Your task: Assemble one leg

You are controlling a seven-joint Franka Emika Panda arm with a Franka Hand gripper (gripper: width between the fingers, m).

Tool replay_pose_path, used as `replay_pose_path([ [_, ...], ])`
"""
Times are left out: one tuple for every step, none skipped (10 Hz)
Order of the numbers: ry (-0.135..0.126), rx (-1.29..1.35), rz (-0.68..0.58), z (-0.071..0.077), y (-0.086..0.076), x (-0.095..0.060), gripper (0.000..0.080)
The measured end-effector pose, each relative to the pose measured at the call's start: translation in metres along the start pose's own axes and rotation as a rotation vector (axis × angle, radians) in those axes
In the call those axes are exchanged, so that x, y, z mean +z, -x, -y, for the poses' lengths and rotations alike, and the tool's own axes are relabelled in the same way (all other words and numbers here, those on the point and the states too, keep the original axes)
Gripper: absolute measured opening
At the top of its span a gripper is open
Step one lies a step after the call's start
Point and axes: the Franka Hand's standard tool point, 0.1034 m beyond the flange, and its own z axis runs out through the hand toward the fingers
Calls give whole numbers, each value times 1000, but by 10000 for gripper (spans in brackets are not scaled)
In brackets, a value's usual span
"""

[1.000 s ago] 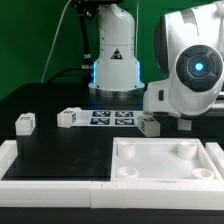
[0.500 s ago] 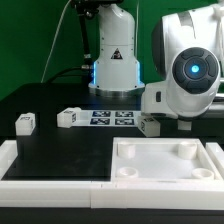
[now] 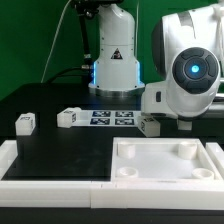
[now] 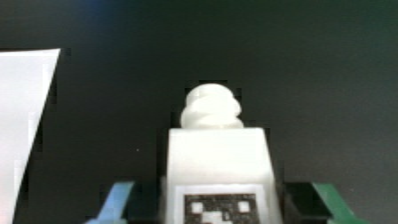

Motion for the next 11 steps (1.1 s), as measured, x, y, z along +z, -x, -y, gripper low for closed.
replay_pose_path([
  [0,0,0,0,0,0,286],
  [-1,-16,16,-1,5,-5,286],
  [-6,-32,31,-2,16,-22,287],
  [-7,-35,41,-2,30,-38,287],
  [-6,-37,48,-2,43,-50,287],
  [-3,-40,56,-2,57,-63,288],
  [-1,-47,62,-1,68,-75,288],
  [-7,-46,-4,1,56,-73,288],
  [-6,-45,-11,0,57,-71,288],
  [-20,-48,-171,5,43,-80,288],
  [-22,-51,-326,5,44,-84,288],
])
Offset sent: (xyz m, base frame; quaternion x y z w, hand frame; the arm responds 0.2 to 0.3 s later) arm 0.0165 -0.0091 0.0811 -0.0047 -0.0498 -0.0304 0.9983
